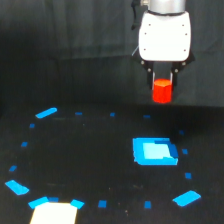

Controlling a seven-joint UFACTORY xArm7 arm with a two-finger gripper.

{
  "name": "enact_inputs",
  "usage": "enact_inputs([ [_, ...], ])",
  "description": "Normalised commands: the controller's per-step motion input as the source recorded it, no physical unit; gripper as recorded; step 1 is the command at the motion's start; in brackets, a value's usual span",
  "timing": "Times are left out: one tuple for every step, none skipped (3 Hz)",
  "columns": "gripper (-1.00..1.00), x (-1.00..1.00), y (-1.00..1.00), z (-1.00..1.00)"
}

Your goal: Pick up the red object from the table

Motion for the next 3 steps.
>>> enact_inputs([
  [-1.00,-0.48,-0.42,0.03],
  [-1.00,-0.23,0.18,0.74],
  [-1.00,-0.09,-0.03,-0.23],
])
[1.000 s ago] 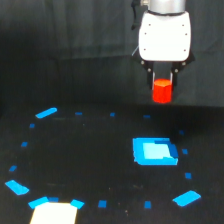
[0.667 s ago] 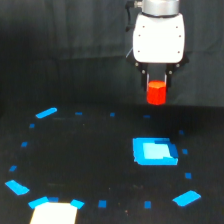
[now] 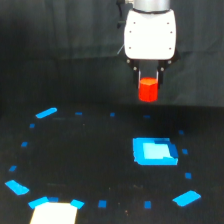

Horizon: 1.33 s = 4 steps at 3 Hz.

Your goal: Pick up the red object from the table

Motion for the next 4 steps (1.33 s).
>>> enact_inputs([
  [-0.95,-0.23,0.05,0.33],
  [-1.00,-0.17,-0.17,-0.12],
  [-0.91,0.22,0.02,-0.06],
  [-0.89,-0.32,-0.12,0.09],
])
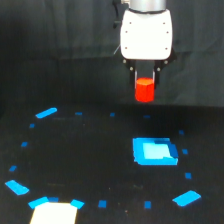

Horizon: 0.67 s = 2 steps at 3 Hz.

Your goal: Pick up the red object from the table

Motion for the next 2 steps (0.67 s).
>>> enact_inputs([
  [-1.00,0.28,0.36,-0.07],
  [-1.00,-0.49,-0.12,0.02],
])
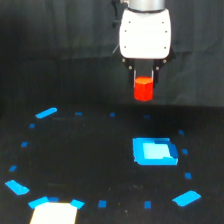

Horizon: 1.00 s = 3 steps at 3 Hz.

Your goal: Pick up the red object from the table

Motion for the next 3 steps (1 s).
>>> enact_inputs([
  [-1.00,0.27,0.11,0.11],
  [-1.00,-0.47,-0.04,-0.13],
  [-1.00,-0.32,-0.03,0.47],
])
